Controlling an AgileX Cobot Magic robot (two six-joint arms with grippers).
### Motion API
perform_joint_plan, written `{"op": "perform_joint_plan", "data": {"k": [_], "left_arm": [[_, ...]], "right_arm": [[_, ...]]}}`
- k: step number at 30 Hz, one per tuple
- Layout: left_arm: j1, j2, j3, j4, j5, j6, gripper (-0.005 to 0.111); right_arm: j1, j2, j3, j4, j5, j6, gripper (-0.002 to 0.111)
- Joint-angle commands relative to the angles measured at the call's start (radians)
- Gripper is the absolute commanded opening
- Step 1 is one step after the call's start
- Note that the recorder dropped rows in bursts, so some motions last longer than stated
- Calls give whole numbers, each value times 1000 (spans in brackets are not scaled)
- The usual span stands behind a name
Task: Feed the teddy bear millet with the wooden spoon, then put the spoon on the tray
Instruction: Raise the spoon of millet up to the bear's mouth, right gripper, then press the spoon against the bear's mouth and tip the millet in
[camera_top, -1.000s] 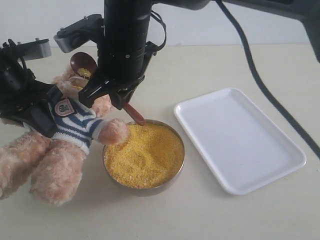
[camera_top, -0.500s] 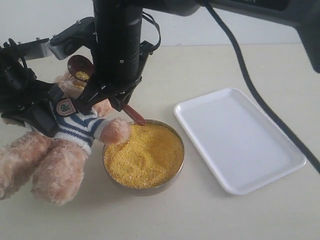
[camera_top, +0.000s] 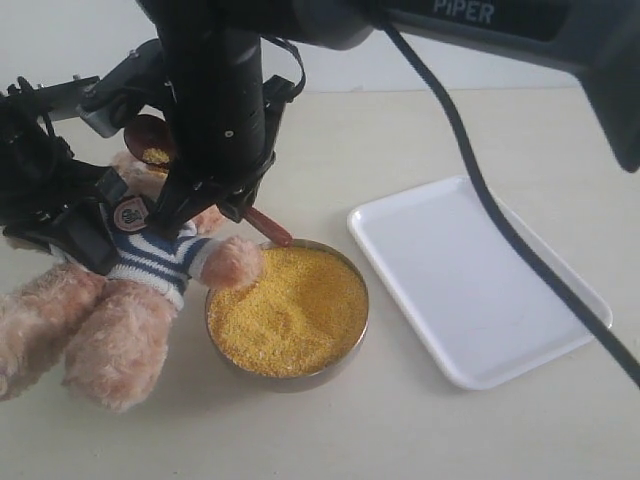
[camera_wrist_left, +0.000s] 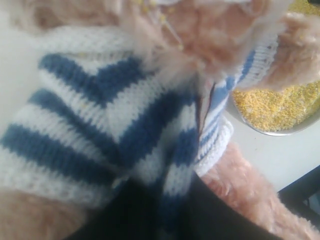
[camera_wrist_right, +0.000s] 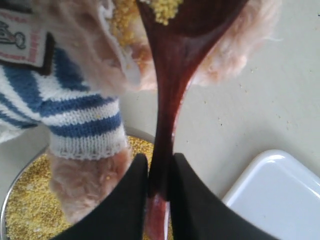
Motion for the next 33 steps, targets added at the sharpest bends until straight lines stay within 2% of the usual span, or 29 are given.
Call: {"op": "perform_joint_plan", "data": {"k": [1, 21, 26, 33], "left_arm": [[2, -11, 2, -19, 10, 10, 4], [2, -11, 2, -23, 10, 13, 4], [2, -11, 2, -25, 10, 13, 4], [2, -11, 2, -42, 10, 25, 4]], "right_arm": [[7, 1, -6, -15, 1, 7, 0], [40, 1, -6, -120, 1, 44, 0], [66, 1, -6, -202, 1, 59, 0], [66, 1, -6, -196, 1, 61, 0]]}}
